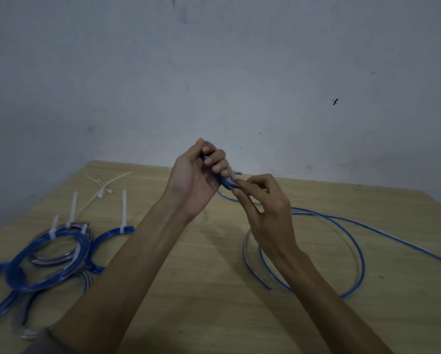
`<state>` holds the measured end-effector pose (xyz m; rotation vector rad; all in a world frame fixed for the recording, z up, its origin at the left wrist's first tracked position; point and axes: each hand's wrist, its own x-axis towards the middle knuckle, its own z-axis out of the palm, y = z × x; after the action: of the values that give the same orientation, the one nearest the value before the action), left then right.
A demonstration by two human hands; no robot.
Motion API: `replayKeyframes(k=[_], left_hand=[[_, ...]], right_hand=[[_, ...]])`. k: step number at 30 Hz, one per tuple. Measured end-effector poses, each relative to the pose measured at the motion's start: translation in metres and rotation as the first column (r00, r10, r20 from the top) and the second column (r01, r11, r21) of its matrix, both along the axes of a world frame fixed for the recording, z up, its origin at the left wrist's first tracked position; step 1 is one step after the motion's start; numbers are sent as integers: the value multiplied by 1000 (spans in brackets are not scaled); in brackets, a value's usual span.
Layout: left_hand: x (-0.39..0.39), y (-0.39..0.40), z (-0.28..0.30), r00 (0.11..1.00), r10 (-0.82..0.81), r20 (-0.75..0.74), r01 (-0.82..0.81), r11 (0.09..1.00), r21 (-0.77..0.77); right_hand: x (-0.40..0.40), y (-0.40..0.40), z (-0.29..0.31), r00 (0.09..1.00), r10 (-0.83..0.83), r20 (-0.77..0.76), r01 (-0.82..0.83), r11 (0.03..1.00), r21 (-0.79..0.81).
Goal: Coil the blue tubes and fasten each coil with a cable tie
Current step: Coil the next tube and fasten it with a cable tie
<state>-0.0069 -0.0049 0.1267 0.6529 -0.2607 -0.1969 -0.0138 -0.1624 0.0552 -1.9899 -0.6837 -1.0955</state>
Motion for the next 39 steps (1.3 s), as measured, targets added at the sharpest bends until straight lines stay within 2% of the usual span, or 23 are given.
replayKeyframes(k=[4,7,10,17,22,27,30,33,34,35,36,37,38,39], left_hand=[[-2,1,0,995,-98,-20,94,985,-145],[0,2,-1,987,-153,-54,134,957,-257],[0,-1,-3,988,-125,-91,92,950,-298],[-1,-7,-8,954,-181,-239,41,869,-493],[-1,-13,-8,926,-107,-361,-72,891,-449],[10,-5,-19,896,-75,-437,-99,927,-362],[13,-2,-23,898,-63,-436,-42,973,-229],[10,1,-24,920,-45,-389,70,996,49],[7,1,-21,936,-39,-349,116,973,202],[4,1,-16,961,-1,-275,116,908,402],[2,2,-13,988,76,-135,24,783,621],[2,4,-13,981,176,81,-172,596,785],[5,8,-15,901,252,354,-428,372,823],[10,13,-18,738,262,622,-666,141,732]], right_hand=[[0,-2,4,995,-42,92,48,996,-69],[0,-5,7,947,-146,286,206,960,-190],[3,-7,7,882,-203,426,311,929,-202],[13,-13,6,843,-136,520,299,923,-243],[20,-15,-6,897,-91,432,215,945,-247],[25,-8,-10,989,15,147,-2,996,-92],[24,-4,-5,999,47,19,-47,999,-16],[25,-8,2,995,60,-74,-56,997,56],[25,-11,5,990,67,-124,-56,995,87],[26,-16,7,980,72,-188,-51,992,113],[26,-20,9,963,78,-257,-44,990,133],[27,-24,11,942,86,-323,-40,989,144],[27,-27,12,920,98,-380,-43,988,151],[27,-28,14,899,115,-423,-54,987,153]])
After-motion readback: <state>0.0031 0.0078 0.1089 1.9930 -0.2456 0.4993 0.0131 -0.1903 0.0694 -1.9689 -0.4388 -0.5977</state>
